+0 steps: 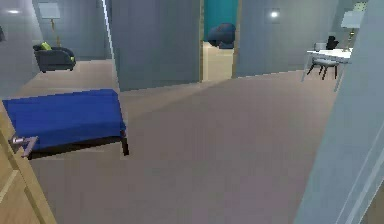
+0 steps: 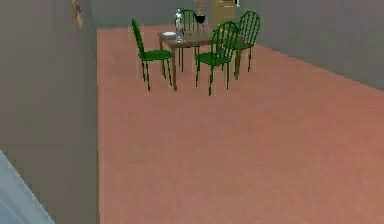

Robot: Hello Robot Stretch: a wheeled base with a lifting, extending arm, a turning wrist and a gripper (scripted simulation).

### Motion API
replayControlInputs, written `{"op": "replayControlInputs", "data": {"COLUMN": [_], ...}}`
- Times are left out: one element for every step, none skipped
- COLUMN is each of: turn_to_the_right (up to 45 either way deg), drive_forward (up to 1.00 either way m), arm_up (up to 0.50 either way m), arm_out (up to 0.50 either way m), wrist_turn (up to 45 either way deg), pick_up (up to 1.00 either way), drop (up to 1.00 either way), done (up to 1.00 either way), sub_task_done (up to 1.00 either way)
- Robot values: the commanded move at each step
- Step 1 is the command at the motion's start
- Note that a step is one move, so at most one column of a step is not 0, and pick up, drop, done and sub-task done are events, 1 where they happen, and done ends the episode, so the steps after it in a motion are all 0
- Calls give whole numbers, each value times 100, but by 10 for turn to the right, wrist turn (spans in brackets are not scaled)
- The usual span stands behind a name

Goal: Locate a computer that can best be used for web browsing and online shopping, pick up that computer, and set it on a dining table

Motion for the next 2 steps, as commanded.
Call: {"op": "replayControlInputs", "data": {"turn_to_the_right": [0, 450], "drive_forward": [80, 0], "arm_up": [0, 0], "arm_out": [0, 0], "wrist_turn": [0, 0], "pick_up": [0, 0], "drop": [0, 0], "done": [0, 0], "sub_task_done": [0, 0]}}
